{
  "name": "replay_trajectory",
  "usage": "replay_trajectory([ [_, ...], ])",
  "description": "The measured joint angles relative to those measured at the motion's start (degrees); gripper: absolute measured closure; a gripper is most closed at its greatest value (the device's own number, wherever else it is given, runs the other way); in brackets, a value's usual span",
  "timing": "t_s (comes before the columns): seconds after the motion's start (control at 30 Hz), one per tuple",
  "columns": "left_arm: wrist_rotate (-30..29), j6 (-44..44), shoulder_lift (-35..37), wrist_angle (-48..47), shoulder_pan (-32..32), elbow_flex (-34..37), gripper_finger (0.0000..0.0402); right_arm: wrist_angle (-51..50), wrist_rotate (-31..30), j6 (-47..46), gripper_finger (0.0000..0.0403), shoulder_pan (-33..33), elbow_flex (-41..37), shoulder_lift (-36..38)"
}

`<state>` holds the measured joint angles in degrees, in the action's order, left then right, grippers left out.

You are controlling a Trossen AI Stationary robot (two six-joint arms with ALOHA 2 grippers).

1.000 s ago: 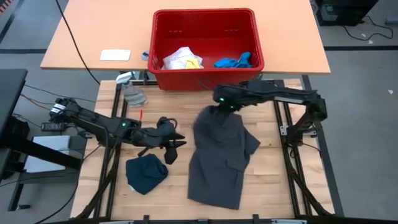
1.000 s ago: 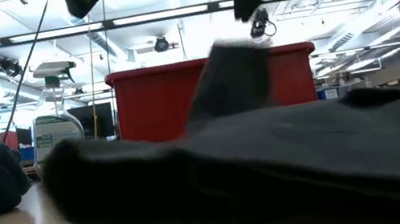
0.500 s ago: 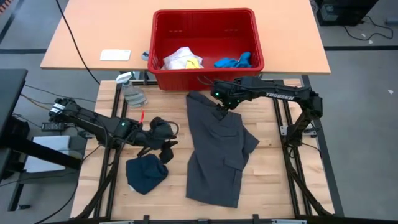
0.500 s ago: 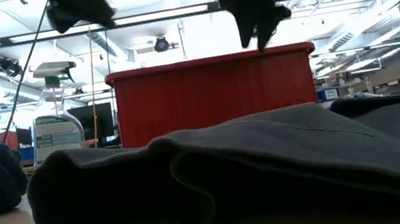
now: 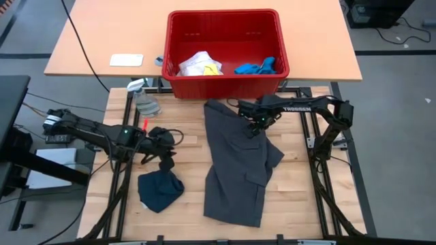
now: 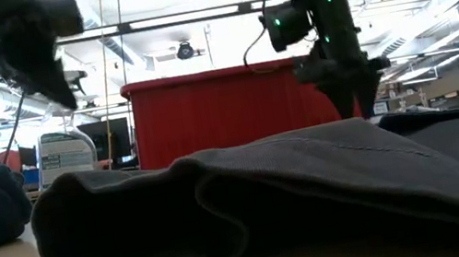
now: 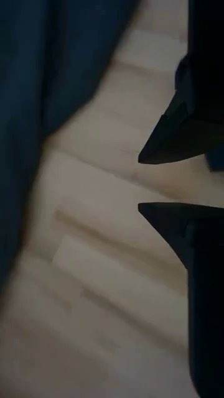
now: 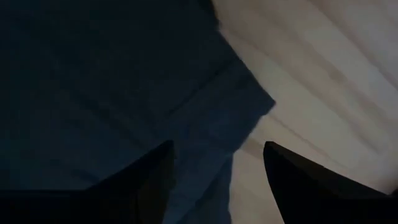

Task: Fold laundry
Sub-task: Fold the black shorts

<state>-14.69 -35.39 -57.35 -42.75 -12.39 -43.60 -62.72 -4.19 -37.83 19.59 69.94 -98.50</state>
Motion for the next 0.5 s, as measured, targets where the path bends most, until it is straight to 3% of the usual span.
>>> replay_trajectory([
  [0.13, 2.4, -5.4, 3.8, 5.5, -0.1, 5.8, 0.0287, 4.2, -0.6, -1.6, 0.0152, 2.4, -4.5, 0.0],
  [0.33, 2.4, -7.2, 4.1, 7.4, 0.0, 6.8, 0.0287, 13.9, 1.3, -0.5, 0.0164, 5.1, -9.4, 0.0],
  [0.5, 2.4, -7.3, 4.2, 8.8, 0.0, 6.8, 0.0287, 15.6, 3.4, 1.3, 0.0241, 5.8, -10.1, 0.0],
])
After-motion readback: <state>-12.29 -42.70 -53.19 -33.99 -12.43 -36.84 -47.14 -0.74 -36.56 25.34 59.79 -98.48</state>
